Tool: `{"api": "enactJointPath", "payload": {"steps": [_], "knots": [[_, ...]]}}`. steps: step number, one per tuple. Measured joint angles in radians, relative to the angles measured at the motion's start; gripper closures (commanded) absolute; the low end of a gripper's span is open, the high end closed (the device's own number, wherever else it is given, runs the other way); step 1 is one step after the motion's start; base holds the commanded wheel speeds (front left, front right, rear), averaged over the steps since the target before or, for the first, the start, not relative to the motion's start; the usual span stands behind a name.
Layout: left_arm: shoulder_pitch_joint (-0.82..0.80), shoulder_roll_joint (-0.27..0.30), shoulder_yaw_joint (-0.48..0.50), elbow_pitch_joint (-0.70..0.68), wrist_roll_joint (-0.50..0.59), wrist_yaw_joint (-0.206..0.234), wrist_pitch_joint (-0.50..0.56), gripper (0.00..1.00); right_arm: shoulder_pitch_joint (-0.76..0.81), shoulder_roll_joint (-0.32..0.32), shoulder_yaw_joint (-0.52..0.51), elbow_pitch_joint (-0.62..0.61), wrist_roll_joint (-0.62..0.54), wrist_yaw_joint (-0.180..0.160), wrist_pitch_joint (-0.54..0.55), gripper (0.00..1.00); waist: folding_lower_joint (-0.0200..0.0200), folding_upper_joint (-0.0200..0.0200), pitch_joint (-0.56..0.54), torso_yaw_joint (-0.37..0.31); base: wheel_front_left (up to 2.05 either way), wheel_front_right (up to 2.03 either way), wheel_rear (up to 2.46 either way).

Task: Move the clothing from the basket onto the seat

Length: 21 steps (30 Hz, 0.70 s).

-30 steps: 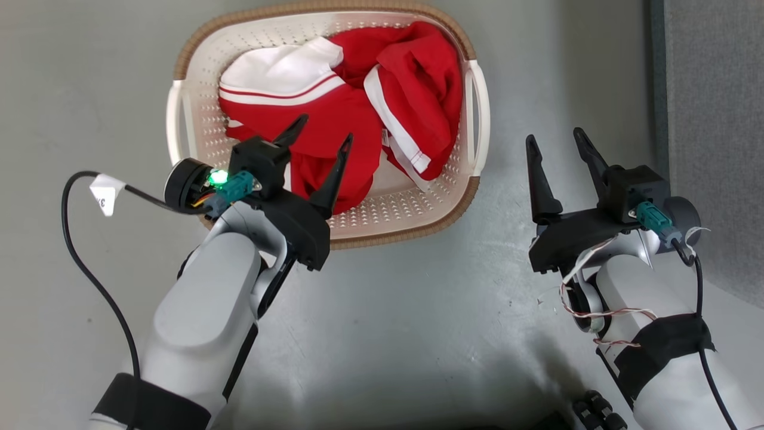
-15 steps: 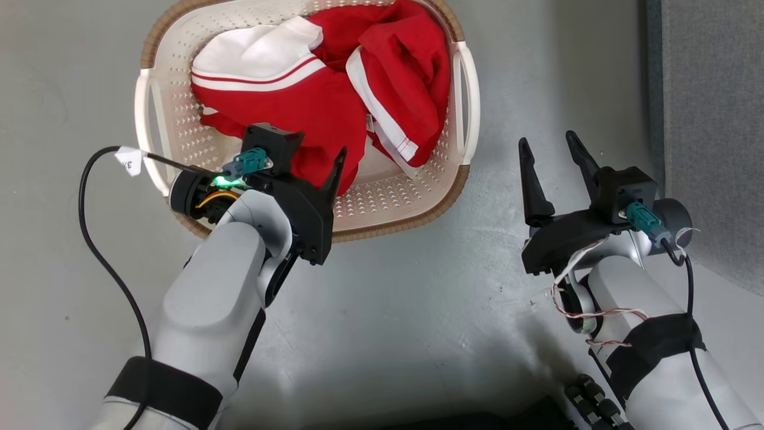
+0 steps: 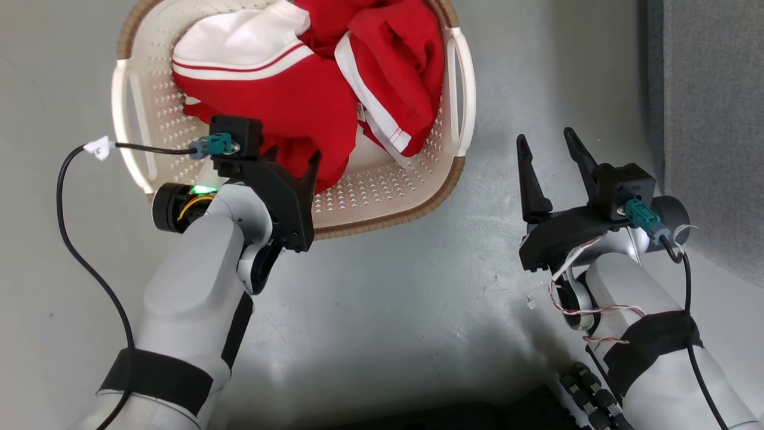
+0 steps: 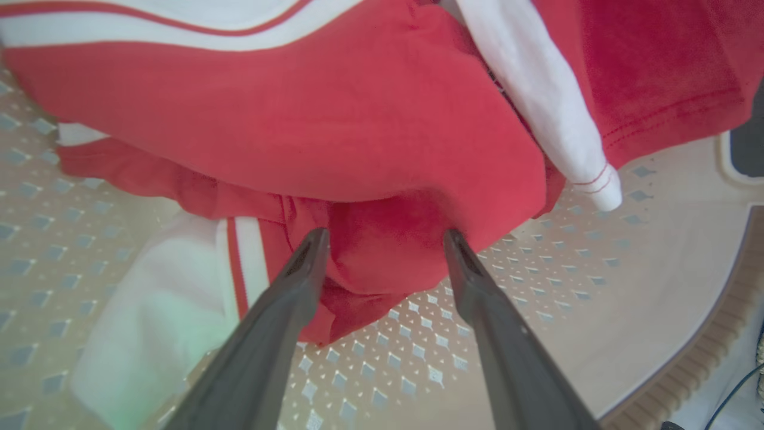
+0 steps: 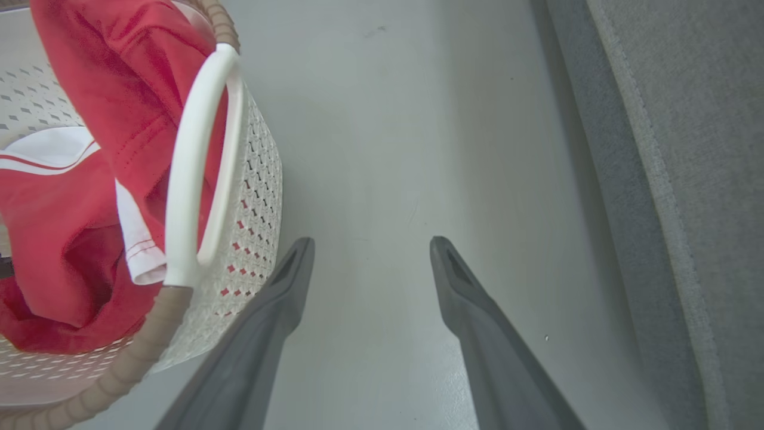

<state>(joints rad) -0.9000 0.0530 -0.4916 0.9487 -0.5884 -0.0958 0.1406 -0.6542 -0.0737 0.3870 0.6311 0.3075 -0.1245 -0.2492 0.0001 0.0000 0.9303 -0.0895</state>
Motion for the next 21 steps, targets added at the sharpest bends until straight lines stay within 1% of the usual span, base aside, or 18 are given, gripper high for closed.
{"api": "enactJointPath", "payload": {"steps": [2,8,15,21], "knots": [[-0.003,-0.003,0.003,0.007,-0.02,0.0,0.009,0.0,-0.003,0.001,-0.001,0.0,0.0,0.0,0.0,0.0,0.0,0.0,0.008,-0.002,0.0,0.0,0.0],[-0.018,-0.01,0.012,0.019,-0.035,0.0,0.034,0.0,-0.004,0.004,-0.004,-0.001,0.0,0.0,0.0,0.0,0.0,0.0,0.029,-0.005,0.0,0.0,0.0],[-0.037,-0.014,0.032,0.023,-0.08,-0.002,0.035,0.0,-0.012,0.006,-0.007,0.002,0.001,0.0,0.0,0.0,0.0,0.0,0.046,-0.01,0.0,0.0,0.0],[-0.049,-0.014,0.029,0.033,-0.082,-0.002,0.035,0.0,-0.011,0.007,-0.006,0.001,0.001,0.0,0.0,0.0,0.0,0.0,0.052,-0.015,0.0,0.0,0.0]]}}
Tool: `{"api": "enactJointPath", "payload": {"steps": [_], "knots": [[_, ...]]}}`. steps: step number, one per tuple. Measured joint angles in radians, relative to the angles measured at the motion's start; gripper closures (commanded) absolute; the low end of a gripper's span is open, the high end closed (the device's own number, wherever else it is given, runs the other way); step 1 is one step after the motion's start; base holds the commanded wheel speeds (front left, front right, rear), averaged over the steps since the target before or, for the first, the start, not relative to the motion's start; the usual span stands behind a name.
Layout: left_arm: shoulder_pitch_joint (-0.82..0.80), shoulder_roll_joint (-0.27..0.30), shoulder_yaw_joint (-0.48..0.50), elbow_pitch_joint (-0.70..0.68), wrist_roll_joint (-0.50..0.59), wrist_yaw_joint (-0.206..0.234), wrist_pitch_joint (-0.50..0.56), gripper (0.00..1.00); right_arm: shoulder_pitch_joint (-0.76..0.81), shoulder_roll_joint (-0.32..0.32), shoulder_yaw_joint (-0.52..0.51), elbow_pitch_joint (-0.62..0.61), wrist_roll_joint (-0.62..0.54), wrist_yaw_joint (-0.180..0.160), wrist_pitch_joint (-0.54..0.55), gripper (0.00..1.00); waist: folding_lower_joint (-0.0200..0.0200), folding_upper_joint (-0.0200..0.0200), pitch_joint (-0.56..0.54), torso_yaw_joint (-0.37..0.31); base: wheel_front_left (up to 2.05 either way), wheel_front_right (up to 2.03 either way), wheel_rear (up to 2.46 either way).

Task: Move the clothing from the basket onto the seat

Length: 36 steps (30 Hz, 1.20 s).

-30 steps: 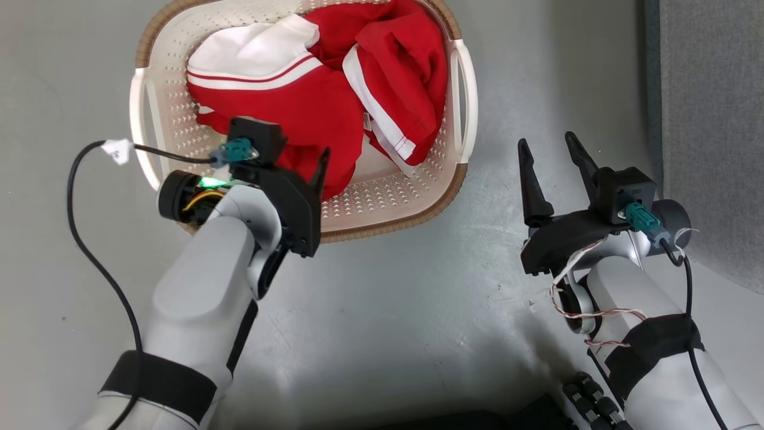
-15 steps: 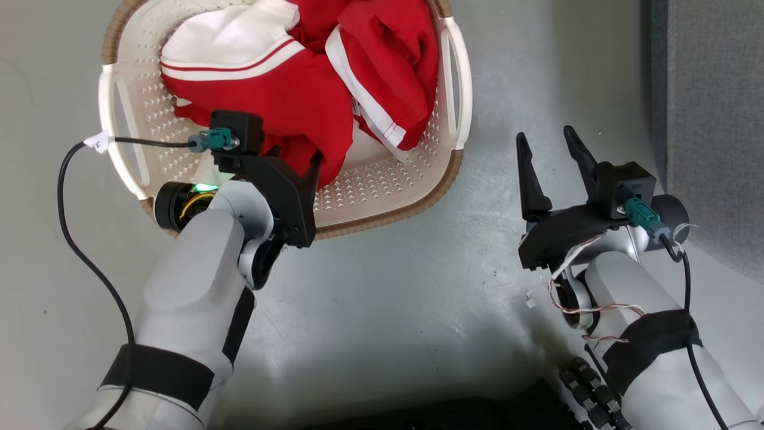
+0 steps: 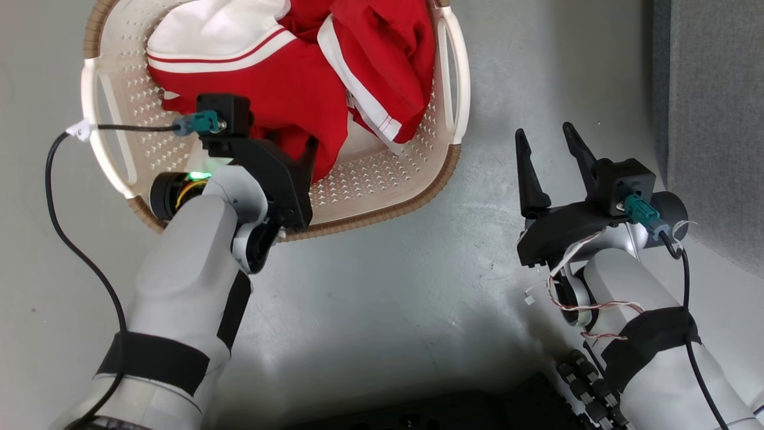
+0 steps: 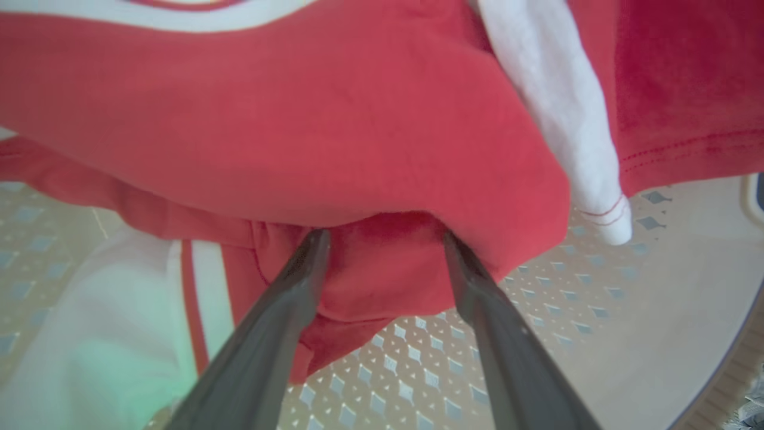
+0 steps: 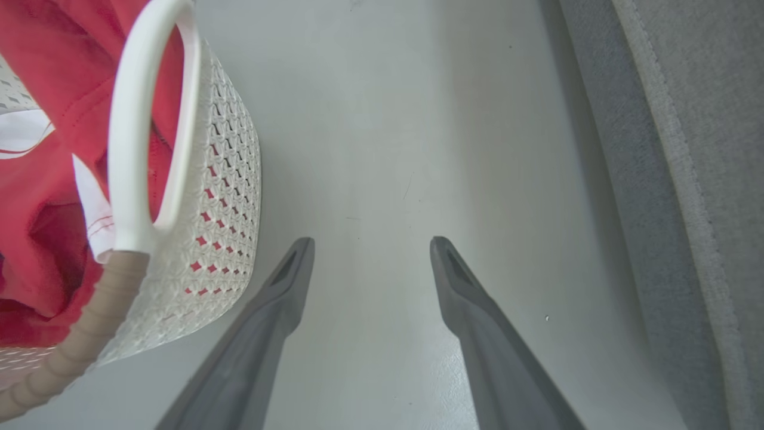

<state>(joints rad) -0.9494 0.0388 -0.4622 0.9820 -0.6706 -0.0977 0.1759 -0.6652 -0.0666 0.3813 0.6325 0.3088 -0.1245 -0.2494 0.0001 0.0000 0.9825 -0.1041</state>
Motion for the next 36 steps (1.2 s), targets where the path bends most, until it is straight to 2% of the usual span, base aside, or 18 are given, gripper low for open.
{"api": "enactJointPath", "payload": {"steps": [6,19,21,23,24,25,26,27,29,36], "knots": [[-0.033,0.0,-0.004,0.008,0.008,0.002,0.0,0.0,0.0,0.001,0.03,-0.021,0.022,0.0,0.0,0.0,0.0,0.0,0.015,-0.015,0.0,0.0,0.0],[-0.059,0.033,-0.024,0.037,0.058,0.036,-0.011,0.0,0.006,0.002,0.074,-0.08,0.083,0.0,0.0,0.0,0.0,0.0,0.048,-0.042,0.0,0.0,0.0],[-0.067,0.036,-0.026,0.04,0.061,0.036,-0.012,0.13,0.006,0.003,0.077,-0.085,0.09,0.0,0.0,0.0,0.0,0.0,0.053,-0.045,0.0,0.0,0.0],[-0.074,0.042,-0.03,0.047,0.067,0.041,-0.02,0.15,0.015,0.003,0.08,-0.088,0.093,0.0,0.0,0.0,0.0,0.0,0.06,-0.05,0.0,0.0,0.0],[-0.074,0.043,-0.032,0.05,0.068,0.045,-0.021,0.19,0.023,0.003,0.081,-0.088,0.093,0.0,0.0,0.0,0.0,0.0,0.061,-0.052,0.0,0.0,0.0],[-0.074,0.044,-0.032,0.051,0.069,0.045,-0.021,0.33,0.029,0.003,0.083,-0.09,0.096,0.0,0.0,0.0,0.0,0.0,0.062,-0.053,0.0,0.0,0.0],[-0.074,0.047,-0.033,0.052,0.071,0.045,-0.026,0.51,0.035,0.003,0.084,-0.092,0.097,0.0,0.0,0.0,0.0,0.0,0.063,-0.053,0.0,0.0,0.0],[-0.074,0.049,-0.033,0.054,0.072,0.045,-0.029,0.62,0.038,0.004,0.084,-0.093,0.097,0.0,0.0,0.0,0.0,0.0,0.064,-0.054,0.0,0.0,0.0],[-0.075,0.054,-0.033,0.06,0.072,0.045,-0.029,1.0,0.039,0.004,0.084,-0.096,0.098,0.0,0.0,0.0,-0.0001,0.0,0.065,-0.055,0.0,0.0,0.0],[-0.078,0.057,-0.04,0.07,0.077,0.045,-0.048,1.0,0.038,0.004,0.075,-0.102,0.099,0.0,0.0,0.0,-0.0001,0.0,0.067,-0.057,0.0,0.0,0.0]]}}
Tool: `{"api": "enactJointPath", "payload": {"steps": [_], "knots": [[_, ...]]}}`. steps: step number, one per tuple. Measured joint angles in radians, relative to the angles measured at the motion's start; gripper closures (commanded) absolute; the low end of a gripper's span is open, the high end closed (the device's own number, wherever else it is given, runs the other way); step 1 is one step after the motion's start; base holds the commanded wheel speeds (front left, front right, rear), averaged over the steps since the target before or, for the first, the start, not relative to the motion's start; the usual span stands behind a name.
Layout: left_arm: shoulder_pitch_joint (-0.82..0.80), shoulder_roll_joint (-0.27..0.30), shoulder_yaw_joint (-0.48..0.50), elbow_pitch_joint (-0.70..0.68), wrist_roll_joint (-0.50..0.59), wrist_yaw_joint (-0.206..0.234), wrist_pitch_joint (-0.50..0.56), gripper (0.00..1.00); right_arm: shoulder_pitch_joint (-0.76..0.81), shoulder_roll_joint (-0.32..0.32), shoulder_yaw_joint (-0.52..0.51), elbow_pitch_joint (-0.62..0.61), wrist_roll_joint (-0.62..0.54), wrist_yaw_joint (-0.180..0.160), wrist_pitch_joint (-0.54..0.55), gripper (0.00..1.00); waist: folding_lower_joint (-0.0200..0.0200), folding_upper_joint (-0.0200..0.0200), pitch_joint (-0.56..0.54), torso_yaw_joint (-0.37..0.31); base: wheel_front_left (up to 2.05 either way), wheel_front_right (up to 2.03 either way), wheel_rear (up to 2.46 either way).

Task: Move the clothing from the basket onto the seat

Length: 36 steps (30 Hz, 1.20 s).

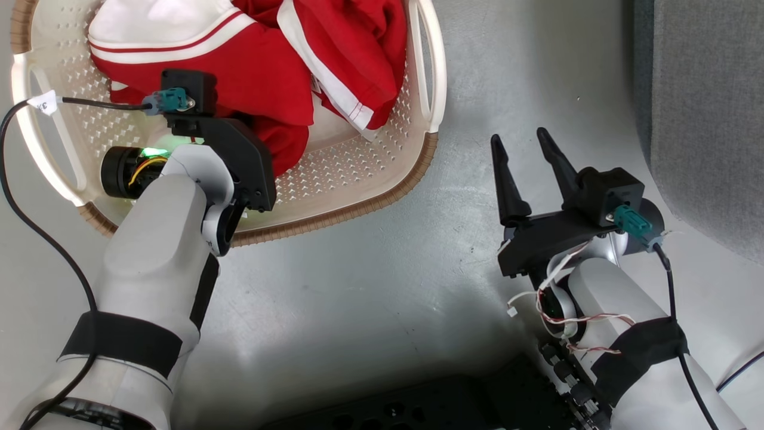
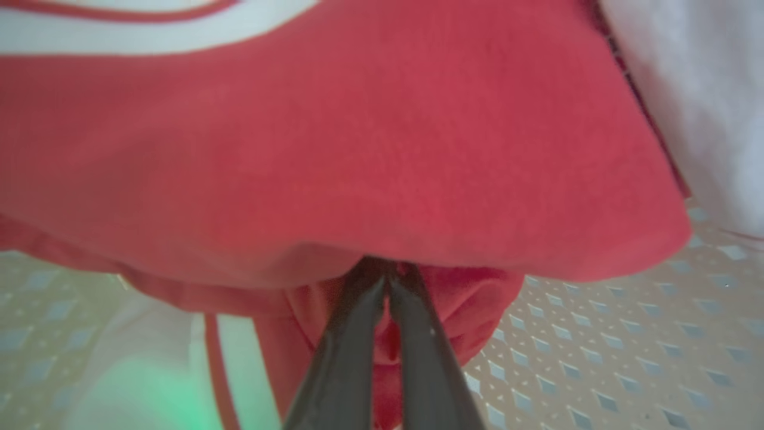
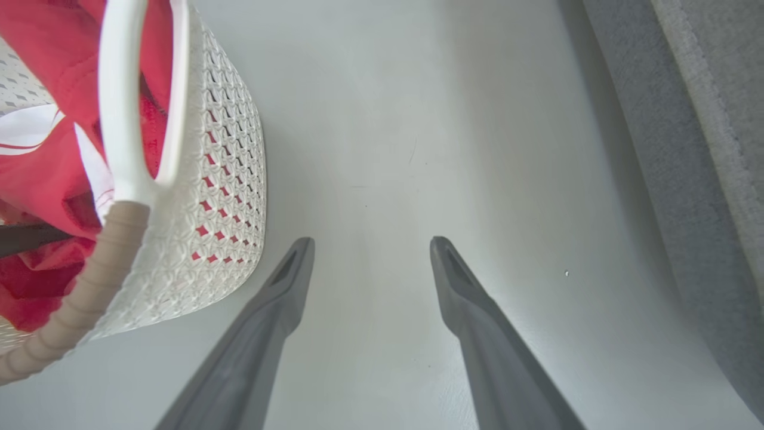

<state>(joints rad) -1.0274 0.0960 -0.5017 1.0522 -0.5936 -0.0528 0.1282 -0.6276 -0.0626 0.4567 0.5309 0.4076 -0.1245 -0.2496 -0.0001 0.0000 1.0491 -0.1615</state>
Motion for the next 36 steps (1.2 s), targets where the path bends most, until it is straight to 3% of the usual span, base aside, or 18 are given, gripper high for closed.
{"api": "enactJointPath", "payload": {"steps": [17,36], "knots": [[0.02,-0.013,-0.022,0.008,0.007,-0.045,-0.11,1.0,-0.02,0.0,-0.052,0.034,-0.03,0.0,0.0,0.0,0.0,0.0,-0.081,0.039,0.0,0.0,0.0],[0.118,-0.031,-0.044,0.0,-0.008,-0.071,-0.258,1.0,-0.014,0.0,-0.089,0.095,-0.048,0.0,0.0,0.0,0.0,0.0,-0.256,0.086,0.0,0.0,0.0]]}}
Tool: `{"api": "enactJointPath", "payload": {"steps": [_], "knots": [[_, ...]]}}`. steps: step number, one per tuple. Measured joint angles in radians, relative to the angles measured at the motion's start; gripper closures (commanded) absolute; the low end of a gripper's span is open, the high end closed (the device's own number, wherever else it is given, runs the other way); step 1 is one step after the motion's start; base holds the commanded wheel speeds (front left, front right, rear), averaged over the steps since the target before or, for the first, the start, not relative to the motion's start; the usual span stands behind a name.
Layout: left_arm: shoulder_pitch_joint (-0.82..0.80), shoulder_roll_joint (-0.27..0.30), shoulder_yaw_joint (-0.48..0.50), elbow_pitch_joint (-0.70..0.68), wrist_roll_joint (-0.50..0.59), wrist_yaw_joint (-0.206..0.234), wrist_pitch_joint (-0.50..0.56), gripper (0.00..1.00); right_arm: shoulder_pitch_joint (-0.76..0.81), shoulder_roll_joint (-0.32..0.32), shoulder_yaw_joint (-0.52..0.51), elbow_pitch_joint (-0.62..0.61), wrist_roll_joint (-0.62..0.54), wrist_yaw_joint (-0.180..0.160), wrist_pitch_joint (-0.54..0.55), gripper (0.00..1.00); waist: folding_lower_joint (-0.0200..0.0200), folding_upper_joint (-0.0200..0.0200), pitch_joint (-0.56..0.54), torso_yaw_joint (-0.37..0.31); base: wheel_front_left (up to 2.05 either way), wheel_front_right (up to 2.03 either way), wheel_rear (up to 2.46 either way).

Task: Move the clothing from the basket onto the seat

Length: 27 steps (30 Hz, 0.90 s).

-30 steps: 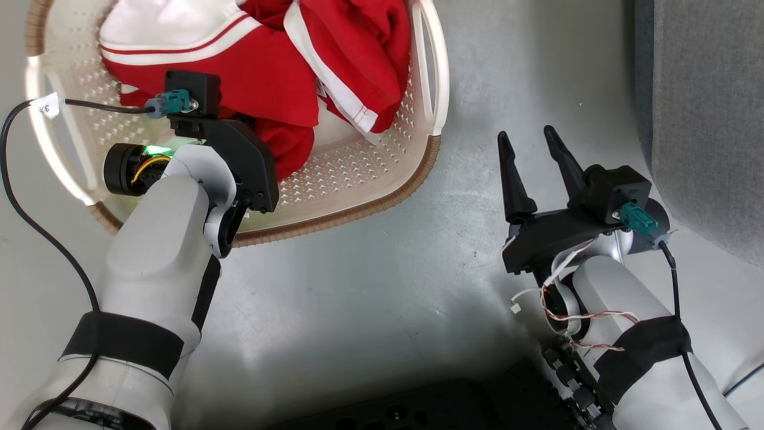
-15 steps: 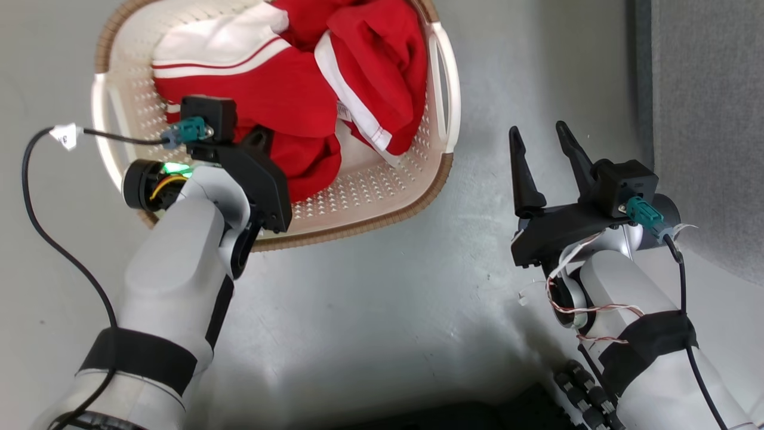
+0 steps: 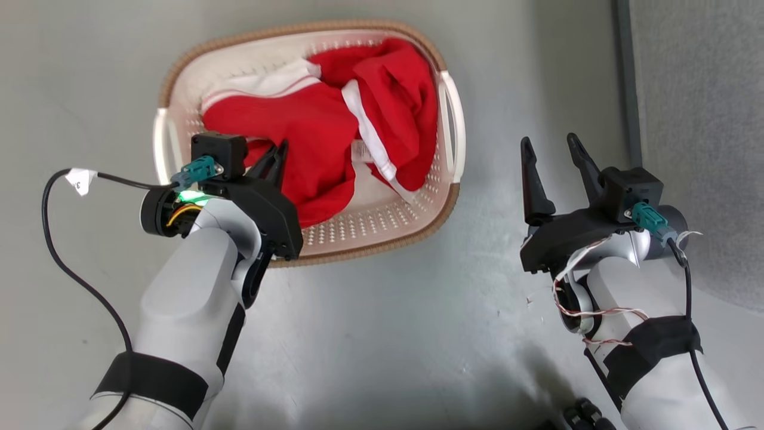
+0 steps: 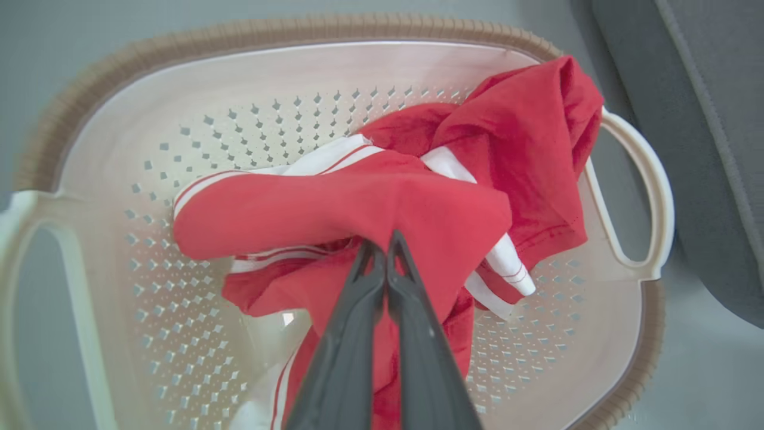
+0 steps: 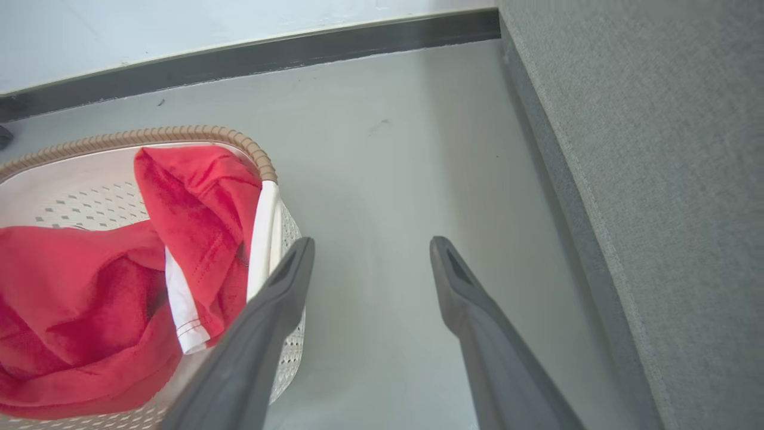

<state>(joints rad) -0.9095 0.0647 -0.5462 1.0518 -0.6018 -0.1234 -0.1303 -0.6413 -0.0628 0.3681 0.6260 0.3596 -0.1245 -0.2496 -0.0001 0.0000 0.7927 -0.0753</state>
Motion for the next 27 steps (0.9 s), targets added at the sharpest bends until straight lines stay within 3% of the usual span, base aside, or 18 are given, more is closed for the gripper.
{"api": "enactJointPath", "payload": {"steps": [17,27], "knots": [[0.078,-0.01,-0.013,-0.049,-0.03,0.0,-0.093,1.0,0.062,-0.007,-0.024,0.063,0.001,0.003,0.0,0.0,0.0001,0.0,-0.211,0.045,0.0,0.0,0.0],[0.139,-0.011,-0.022,-0.106,-0.04,0.0,-0.109,1.0,0.117,-0.017,-0.031,0.095,0.01,0.022,0.0,0.0,0.0001,-0.0001,-0.332,0.066,0.0,0.0,0.0]]}}
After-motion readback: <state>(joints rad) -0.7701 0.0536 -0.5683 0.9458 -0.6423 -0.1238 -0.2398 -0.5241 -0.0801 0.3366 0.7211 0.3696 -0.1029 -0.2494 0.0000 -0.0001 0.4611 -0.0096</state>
